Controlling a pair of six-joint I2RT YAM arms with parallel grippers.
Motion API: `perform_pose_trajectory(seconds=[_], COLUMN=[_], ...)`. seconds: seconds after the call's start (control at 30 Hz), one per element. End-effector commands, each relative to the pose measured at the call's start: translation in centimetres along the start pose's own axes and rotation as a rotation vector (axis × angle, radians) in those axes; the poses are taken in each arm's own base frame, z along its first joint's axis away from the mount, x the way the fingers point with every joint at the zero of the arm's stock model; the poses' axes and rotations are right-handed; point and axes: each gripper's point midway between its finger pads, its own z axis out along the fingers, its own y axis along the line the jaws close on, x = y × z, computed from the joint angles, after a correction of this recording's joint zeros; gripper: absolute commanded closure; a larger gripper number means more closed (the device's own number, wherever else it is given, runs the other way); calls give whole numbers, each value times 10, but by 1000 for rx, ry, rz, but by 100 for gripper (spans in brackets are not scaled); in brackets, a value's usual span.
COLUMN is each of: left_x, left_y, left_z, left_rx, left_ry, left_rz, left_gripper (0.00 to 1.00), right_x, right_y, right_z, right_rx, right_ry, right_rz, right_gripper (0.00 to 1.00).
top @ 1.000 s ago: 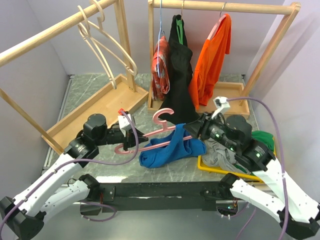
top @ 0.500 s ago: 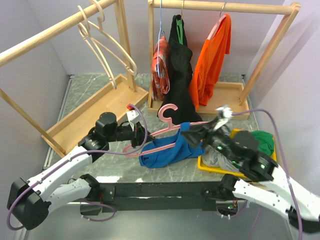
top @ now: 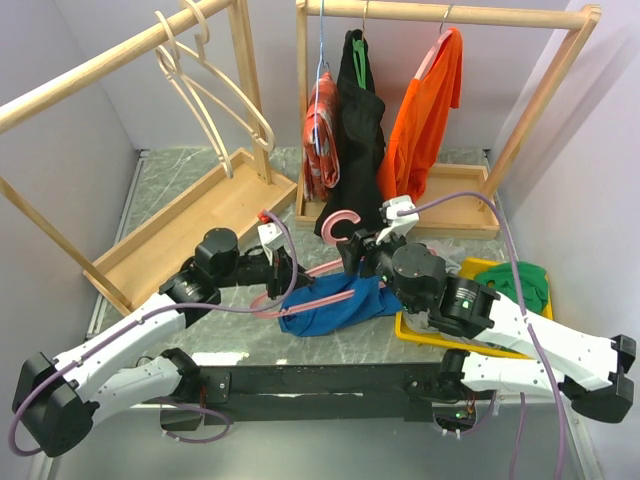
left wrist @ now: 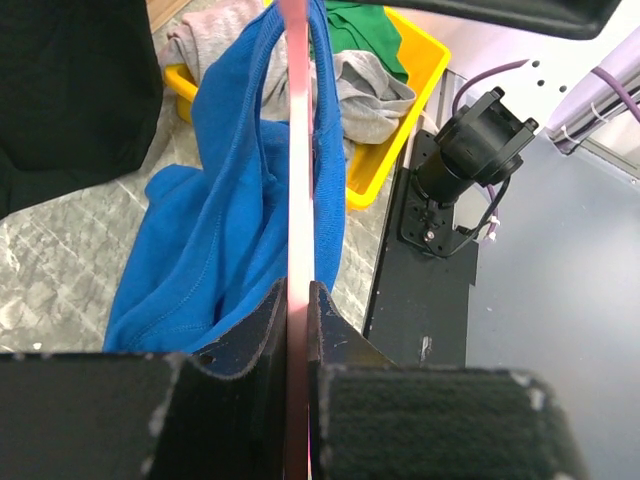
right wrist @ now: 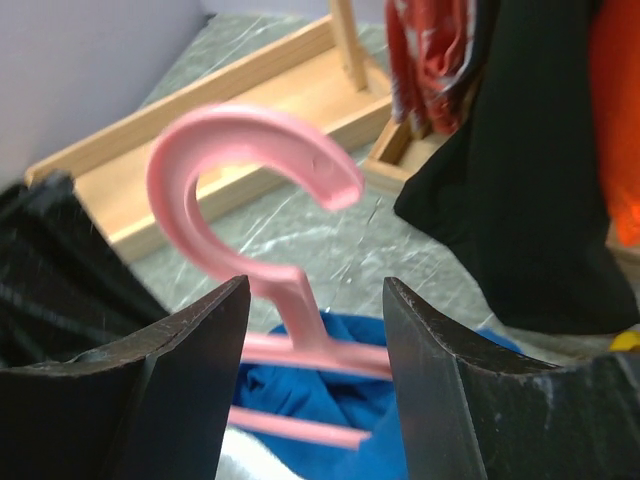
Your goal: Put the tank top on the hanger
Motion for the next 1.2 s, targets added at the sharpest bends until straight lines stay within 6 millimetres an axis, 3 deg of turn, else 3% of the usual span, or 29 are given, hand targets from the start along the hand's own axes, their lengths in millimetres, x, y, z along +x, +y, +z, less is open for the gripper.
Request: perform_pose_trajectory(seconds=[0.0, 0.27, 0.63, 0.87, 1.07, 1.17], left_x=[-25, -29, -38, -35, -34, -34], left_y=[-9, -9, -12, -8, -7, -12], left_z=[5, 20, 24, 26, 25, 25], left_rx=[14, -18, -30, -47, -53, -28], left_ry=[-63, -52, -77, -62, -64, -65], left_rz=[47, 34, 42, 45, 49, 49], left_gripper=[96, 94, 96, 96, 97, 97], right_x=[-30, -12, 19, 12, 15, 10], right_y=[-2, -5, -16, -12, -23, -23], right_z=[1, 3, 6, -2, -27, -30], right_rx=[80, 129, 176, 122, 35, 22], right_ry=[-99, -84, -46, -67, -109, -130], right_rz=[32, 30, 4, 42, 118, 116], right_gripper=[37, 38, 38, 38, 37, 36])
